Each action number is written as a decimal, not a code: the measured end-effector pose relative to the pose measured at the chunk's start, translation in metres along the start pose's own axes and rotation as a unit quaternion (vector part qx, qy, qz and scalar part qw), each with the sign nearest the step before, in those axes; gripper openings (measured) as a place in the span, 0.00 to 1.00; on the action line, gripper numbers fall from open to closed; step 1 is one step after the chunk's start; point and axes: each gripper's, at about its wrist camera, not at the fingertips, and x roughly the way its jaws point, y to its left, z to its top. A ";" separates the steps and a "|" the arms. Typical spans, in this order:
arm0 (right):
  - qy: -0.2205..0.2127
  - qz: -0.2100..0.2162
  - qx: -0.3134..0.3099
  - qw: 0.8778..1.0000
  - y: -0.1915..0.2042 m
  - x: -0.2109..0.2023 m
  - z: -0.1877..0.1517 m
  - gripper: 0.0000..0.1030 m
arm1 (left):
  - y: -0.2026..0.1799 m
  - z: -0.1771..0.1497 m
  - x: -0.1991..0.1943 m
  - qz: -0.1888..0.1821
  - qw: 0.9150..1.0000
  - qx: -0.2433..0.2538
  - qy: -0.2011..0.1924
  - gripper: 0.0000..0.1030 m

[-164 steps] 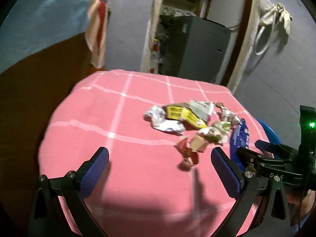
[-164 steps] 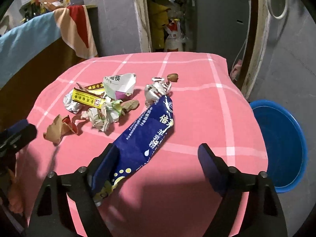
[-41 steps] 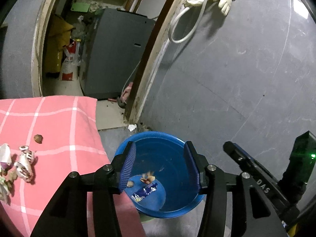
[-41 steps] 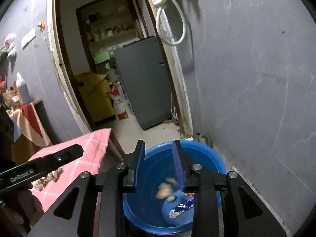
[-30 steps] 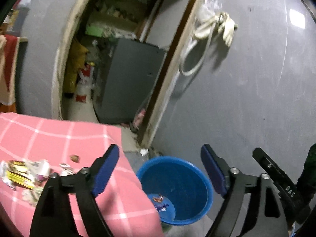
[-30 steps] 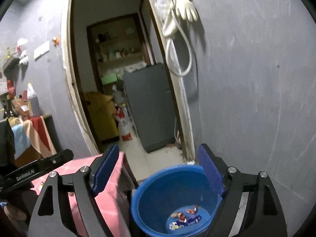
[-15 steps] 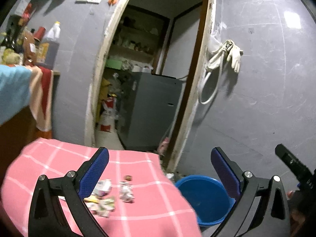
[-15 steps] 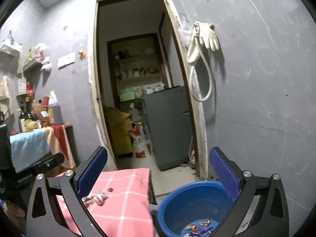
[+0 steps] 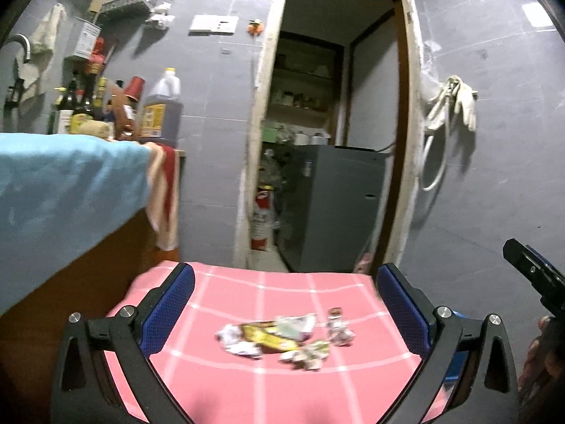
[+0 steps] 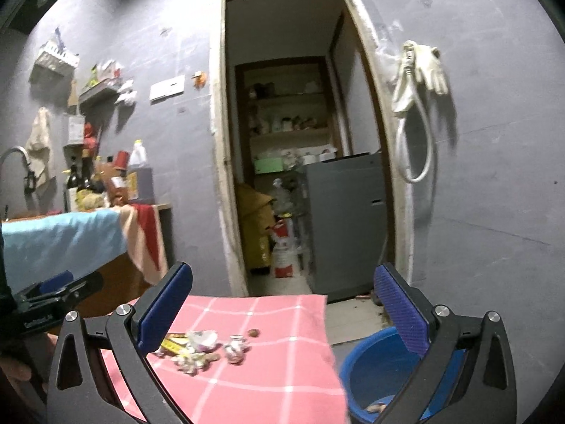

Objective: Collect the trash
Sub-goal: 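Move both open tools back over the remaining wrappers, then grasp the silver foil with the right tool while the left tool grasps the white crumpled paper, then lift both held items and carry them over the blue bucket, then open both tools to drop the foil and paper into the bucket, then move both open tools back over the remaining wrappers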

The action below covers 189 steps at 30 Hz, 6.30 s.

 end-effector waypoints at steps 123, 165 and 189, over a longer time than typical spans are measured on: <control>0.029 0.007 0.000 1.000 -0.079 0.001 0.018 0.22 | -0.154 0.023 0.078 -0.224 0.973 -0.018 0.042 0.11; 0.211 -0.086 0.122 0.966 -0.196 0.054 -0.067 0.27 | -0.225 -0.067 0.207 -0.245 0.930 0.003 0.274 0.33; 0.105 -0.093 0.069 0.988 -0.161 0.020 -0.021 0.80 | -0.158 -0.007 0.134 -0.188 0.974 -0.017 0.127 0.85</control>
